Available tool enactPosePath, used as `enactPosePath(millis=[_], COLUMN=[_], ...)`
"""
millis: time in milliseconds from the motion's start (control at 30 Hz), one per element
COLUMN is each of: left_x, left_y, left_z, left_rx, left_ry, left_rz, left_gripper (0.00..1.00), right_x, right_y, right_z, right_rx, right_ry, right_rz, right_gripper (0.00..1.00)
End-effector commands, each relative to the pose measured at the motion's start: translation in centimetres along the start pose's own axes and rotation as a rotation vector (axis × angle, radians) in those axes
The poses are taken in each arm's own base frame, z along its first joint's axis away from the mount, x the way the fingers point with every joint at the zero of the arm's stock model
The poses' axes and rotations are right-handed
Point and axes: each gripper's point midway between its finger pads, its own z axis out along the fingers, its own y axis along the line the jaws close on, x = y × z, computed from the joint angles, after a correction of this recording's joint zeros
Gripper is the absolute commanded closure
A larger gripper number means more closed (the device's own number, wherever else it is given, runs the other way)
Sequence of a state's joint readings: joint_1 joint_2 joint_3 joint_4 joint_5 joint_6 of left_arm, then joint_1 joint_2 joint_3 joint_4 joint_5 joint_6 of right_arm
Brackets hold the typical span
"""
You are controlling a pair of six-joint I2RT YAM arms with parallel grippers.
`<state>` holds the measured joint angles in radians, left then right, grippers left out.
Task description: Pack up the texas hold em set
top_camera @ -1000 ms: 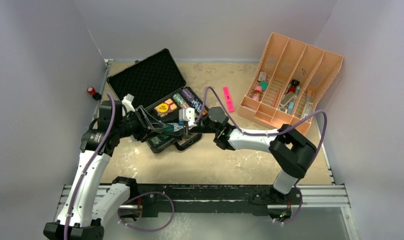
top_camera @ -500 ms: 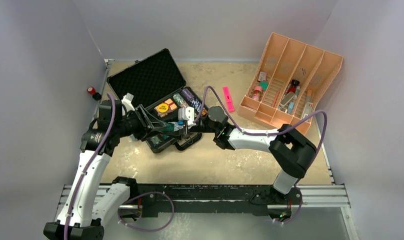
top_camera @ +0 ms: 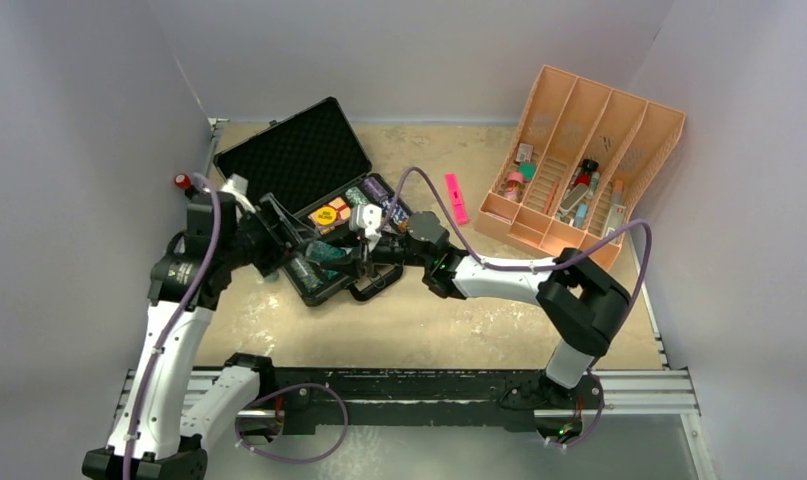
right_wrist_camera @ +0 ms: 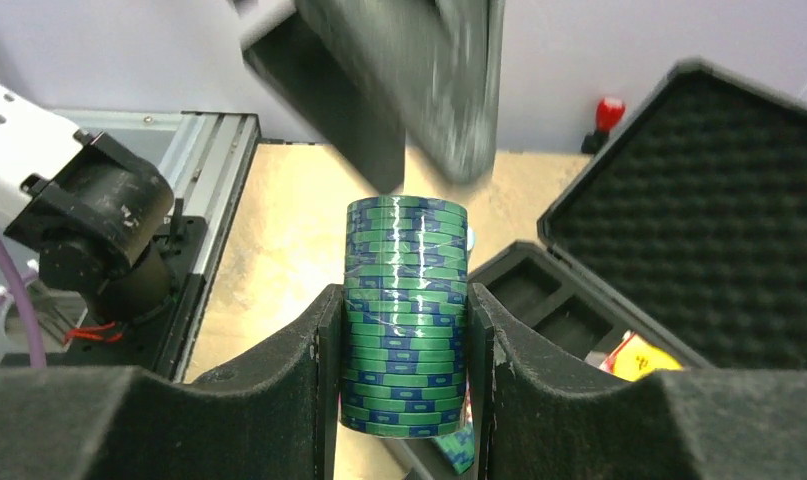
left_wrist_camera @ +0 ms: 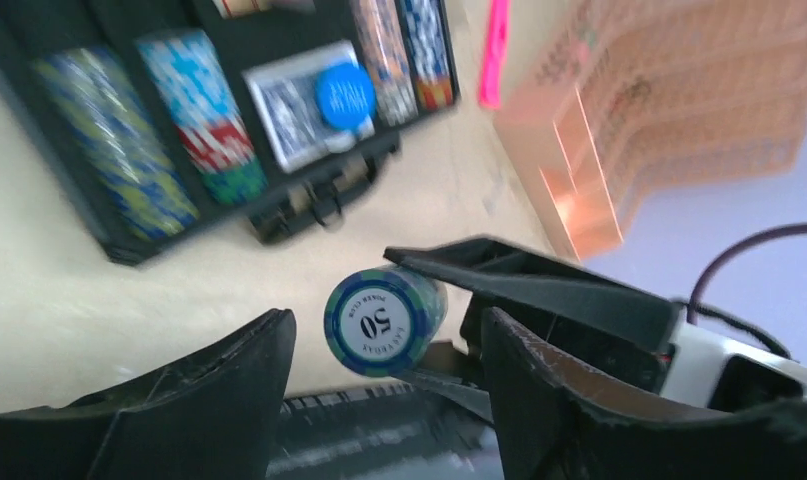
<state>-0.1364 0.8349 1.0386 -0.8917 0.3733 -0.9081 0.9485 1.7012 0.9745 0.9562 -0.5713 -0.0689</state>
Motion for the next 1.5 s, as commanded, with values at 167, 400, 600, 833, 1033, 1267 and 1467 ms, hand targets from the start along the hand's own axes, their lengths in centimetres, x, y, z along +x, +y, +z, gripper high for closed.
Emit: enactPosePath(millis=[167,400,600,833,1033,1267,1467], left_x=[-15.1,-15.7,-15.1,-14.7,-14.5,-14.2,-14.0], left_y=[0.9,1.2,1.4,1.4,1.8,2.2,2.8], left_z=[-14.7,-15.4,-14.3,-14.7,-14.4,-13.7,-13.1], left_rx=[-0.399,-0.390,-0.366,-0.362,-0.377,-0.378,-0.390], left_ry=[-0.921,-1.005,-0.969,-0.967,-0.952,-0.932,-0.914], left_rz=[0.184,0.200,0.210,0.224,0.230,0.229,0.229], left_gripper=[0.30,0.30,0.30,0.30,0.30,0.30,0.30], right_x=[0.2,2.4,4.5,6.6,8.5,10.4,11.7], right_y=[-6.1,-10.8,-12.5,-12.4,-11.6,-11.3,-10.8], right_z=[3.3,6.4,9.0,11.8,13.1,14.4,14.5], right_rx=[0.352,0.596,0.650,0.673,0.700,0.717,0.739], right_ry=[0.043,0.057,0.101,0.161,0.191,0.214,0.241], right_rz=[0.333,0.476,0.494,0.471,0.475,0.464,0.480], right_gripper=[1.00,1.00,1.00,1.00,1.00,1.00,1.00])
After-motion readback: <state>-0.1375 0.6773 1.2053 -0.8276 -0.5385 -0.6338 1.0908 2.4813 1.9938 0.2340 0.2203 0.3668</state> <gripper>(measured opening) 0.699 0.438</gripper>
